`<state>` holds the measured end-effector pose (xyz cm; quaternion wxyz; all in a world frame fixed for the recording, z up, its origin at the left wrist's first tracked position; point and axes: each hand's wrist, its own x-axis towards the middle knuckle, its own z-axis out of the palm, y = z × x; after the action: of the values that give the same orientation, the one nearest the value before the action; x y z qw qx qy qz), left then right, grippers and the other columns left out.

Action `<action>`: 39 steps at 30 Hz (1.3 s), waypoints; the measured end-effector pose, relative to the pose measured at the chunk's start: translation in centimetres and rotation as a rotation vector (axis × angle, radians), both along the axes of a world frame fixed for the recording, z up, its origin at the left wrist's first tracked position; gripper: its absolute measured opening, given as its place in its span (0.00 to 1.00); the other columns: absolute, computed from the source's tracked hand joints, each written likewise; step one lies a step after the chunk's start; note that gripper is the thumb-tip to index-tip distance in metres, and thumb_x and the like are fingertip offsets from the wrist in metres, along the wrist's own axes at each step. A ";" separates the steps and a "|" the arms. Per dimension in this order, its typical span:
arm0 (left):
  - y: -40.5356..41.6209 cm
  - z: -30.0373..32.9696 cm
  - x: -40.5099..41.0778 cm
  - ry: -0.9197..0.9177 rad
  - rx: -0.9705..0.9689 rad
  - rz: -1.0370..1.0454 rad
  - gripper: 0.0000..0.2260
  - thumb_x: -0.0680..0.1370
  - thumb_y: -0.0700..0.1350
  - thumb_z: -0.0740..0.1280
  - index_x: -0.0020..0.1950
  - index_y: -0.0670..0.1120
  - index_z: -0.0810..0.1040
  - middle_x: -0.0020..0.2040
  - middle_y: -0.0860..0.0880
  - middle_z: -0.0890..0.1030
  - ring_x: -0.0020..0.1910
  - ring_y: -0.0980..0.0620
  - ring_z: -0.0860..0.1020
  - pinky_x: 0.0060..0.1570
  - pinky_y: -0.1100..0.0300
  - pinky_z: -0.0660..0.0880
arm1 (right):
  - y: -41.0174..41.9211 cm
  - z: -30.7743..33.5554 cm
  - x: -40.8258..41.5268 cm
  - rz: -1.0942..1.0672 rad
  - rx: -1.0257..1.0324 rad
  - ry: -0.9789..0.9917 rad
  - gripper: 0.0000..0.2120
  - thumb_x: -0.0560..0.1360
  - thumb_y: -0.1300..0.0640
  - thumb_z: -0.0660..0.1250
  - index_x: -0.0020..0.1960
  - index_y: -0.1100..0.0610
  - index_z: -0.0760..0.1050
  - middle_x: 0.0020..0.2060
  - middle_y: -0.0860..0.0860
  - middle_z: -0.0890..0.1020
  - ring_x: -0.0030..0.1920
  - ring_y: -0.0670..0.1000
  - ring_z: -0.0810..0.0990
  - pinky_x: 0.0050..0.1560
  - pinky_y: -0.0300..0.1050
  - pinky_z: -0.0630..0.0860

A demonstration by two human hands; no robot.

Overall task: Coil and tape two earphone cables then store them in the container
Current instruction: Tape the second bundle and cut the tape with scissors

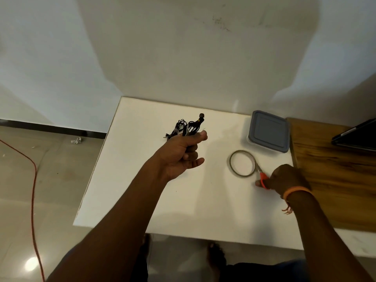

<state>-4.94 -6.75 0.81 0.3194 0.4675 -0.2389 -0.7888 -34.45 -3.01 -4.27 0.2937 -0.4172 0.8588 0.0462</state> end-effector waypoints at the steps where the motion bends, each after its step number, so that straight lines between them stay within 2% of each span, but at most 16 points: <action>1: 0.0 0.0 0.0 -0.008 -0.006 -0.003 0.05 0.78 0.47 0.68 0.47 0.47 0.78 0.27 0.54 0.59 0.24 0.57 0.57 0.49 0.56 0.75 | 0.1 0.0 0.4 0.048 0.027 0.055 0.27 0.62 0.37 0.77 0.37 0.62 0.76 0.29 0.55 0.77 0.33 0.55 0.77 0.37 0.43 0.73; 3: -0.1 -0.1 0.1 -0.027 -0.018 -0.012 0.04 0.78 0.47 0.68 0.47 0.47 0.77 0.27 0.55 0.59 0.23 0.57 0.57 0.46 0.57 0.75 | 0.4 0.0 1.2 0.101 0.060 0.132 0.28 0.63 0.37 0.76 0.42 0.61 0.76 0.31 0.53 0.76 0.35 0.54 0.75 0.37 0.42 0.70; 6: -0.1 -0.2 0.0 -0.047 -0.034 -0.020 0.04 0.77 0.47 0.69 0.48 0.47 0.78 0.26 0.55 0.60 0.23 0.57 0.58 0.45 0.58 0.73 | 0.3 0.2 2.3 0.119 0.066 0.245 0.29 0.61 0.37 0.77 0.46 0.59 0.73 0.37 0.54 0.75 0.39 0.55 0.75 0.41 0.44 0.72; 9: -0.1 -0.3 0.2 -0.089 -0.071 -0.026 0.04 0.77 0.47 0.70 0.48 0.47 0.78 0.27 0.54 0.61 0.24 0.56 0.57 0.41 0.59 0.71 | 0.3 0.0 3.2 0.104 0.026 0.292 0.27 0.64 0.42 0.78 0.50 0.62 0.77 0.31 0.52 0.72 0.37 0.54 0.74 0.40 0.44 0.73; 11: -0.2 -0.5 0.3 -0.133 -0.109 -0.043 0.04 0.76 0.46 0.71 0.48 0.47 0.78 0.29 0.53 0.62 0.25 0.55 0.58 0.38 0.59 0.70 | 0.6 -0.2 3.6 0.113 -0.020 0.304 0.23 0.67 0.45 0.77 0.50 0.62 0.78 0.33 0.54 0.77 0.36 0.55 0.76 0.38 0.44 0.72; 14: -0.2 -0.7 0.3 -0.187 -0.164 -0.065 0.04 0.76 0.46 0.72 0.49 0.48 0.80 0.36 0.49 0.68 0.24 0.56 0.61 0.37 0.60 0.70 | 1.0 -0.4 3.9 0.123 -0.069 0.302 0.17 0.72 0.49 0.73 0.52 0.61 0.78 0.42 0.57 0.82 0.42 0.57 0.80 0.40 0.45 0.73; 17: -0.2 -0.7 0.1 -0.193 -0.200 -0.077 0.05 0.75 0.47 0.72 0.49 0.50 0.79 0.47 0.47 0.70 0.25 0.56 0.62 0.40 0.59 0.70 | 1.2 -0.3 4.3 0.153 -0.063 0.305 0.15 0.75 0.51 0.69 0.55 0.61 0.77 0.41 0.56 0.80 0.43 0.56 0.80 0.44 0.47 0.76; 21: -0.1 -0.6 0.2 -0.188 -0.223 -0.087 0.05 0.74 0.46 0.73 0.45 0.51 0.78 0.48 0.46 0.70 0.26 0.55 0.62 0.41 0.58 0.69 | 1.2 0.2 3.9 0.147 -0.033 0.252 0.16 0.73 0.52 0.73 0.54 0.62 0.78 0.37 0.53 0.78 0.38 0.53 0.78 0.47 0.48 0.80; 23: -0.2 -0.7 0.2 -0.186 -0.242 -0.087 0.06 0.74 0.45 0.74 0.43 0.51 0.77 0.48 0.45 0.71 0.27 0.54 0.61 0.39 0.57 0.68 | 0.9 1.3 4.0 0.102 -0.275 0.081 0.11 0.72 0.52 0.73 0.49 0.59 0.81 0.35 0.52 0.82 0.36 0.53 0.81 0.46 0.51 0.82; 25: -0.1 -0.6 -0.1 -0.204 -0.280 -0.096 0.06 0.74 0.45 0.74 0.44 0.50 0.77 0.46 0.45 0.72 0.28 0.53 0.61 0.40 0.56 0.68 | 0.8 3.8 5.7 -0.042 -0.595 -0.334 0.08 0.72 0.50 0.73 0.44 0.54 0.82 0.36 0.51 0.84 0.38 0.53 0.83 0.44 0.49 0.82; 27: 0.0 -0.6 -0.5 -0.252 -0.335 -0.109 0.06 0.75 0.45 0.73 0.46 0.46 0.78 0.41 0.48 0.73 0.29 0.54 0.62 0.40 0.57 0.69 | 0.8 6.4 8.4 -0.142 -0.718 -0.743 0.12 0.67 0.46 0.73 0.46 0.52 0.83 0.42 0.50 0.86 0.45 0.49 0.84 0.46 0.45 0.81; 28: 0.1 -0.5 -0.7 -0.281 -0.365 -0.120 0.07 0.75 0.46 0.72 0.48 0.43 0.79 0.37 0.51 0.73 0.29 0.54 0.63 0.39 0.58 0.69 | 0.9 7.1 9.5 -0.151 -0.731 -0.849 0.16 0.65 0.45 0.72 0.48 0.52 0.83 0.44 0.49 0.86 0.47 0.47 0.84 0.48 0.43 0.80; 31: 0.4 -0.5 -1.2 -0.310 -0.406 -0.146 0.10 0.76 0.46 0.71 0.49 0.40 0.79 0.29 0.56 0.70 0.29 0.54 0.64 0.35 0.60 0.67 | 0.9 7.7 11.8 -0.206 -0.715 -0.973 0.21 0.61 0.44 0.72 0.49 0.54 0.83 0.46 0.49 0.86 0.51 0.48 0.83 0.51 0.45 0.78; 34: 0.6 -0.3 -1.4 -0.266 -0.404 -0.146 0.07 0.77 0.46 0.70 0.46 0.43 0.78 0.30 0.54 0.68 0.30 0.54 0.63 0.35 0.58 0.64 | 0.8 7.3 13.1 -0.241 -0.633 -1.009 0.21 0.62 0.45 0.72 0.50 0.56 0.83 0.46 0.50 0.86 0.50 0.48 0.83 0.51 0.47 0.76; 37: 0.6 -0.3 -1.5 -0.257 -0.403 -0.129 0.06 0.77 0.44 0.70 0.42 0.45 0.76 0.28 0.54 0.67 0.28 0.55 0.62 0.33 0.58 0.62 | 0.6 7.0 14.0 -0.269 -0.638 -1.002 0.17 0.61 0.46 0.73 0.46 0.54 0.84 0.43 0.50 0.86 0.49 0.51 0.83 0.53 0.51 0.77; 39: 0.5 -0.4 -1.6 -0.261 -0.405 -0.112 0.07 0.77 0.44 0.70 0.41 0.45 0.76 0.29 0.52 0.66 0.28 0.54 0.61 0.33 0.58 0.61 | 0.4 6.9 14.3 -0.312 -0.673 -0.998 0.11 0.65 0.51 0.74 0.45 0.55 0.84 0.43 0.51 0.86 0.51 0.53 0.83 0.53 0.51 0.77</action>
<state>-6.49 -6.24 0.38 0.3290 0.4780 -0.4567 -0.6743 -20.18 -2.66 2.66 0.5153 -0.3279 0.6363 -0.4711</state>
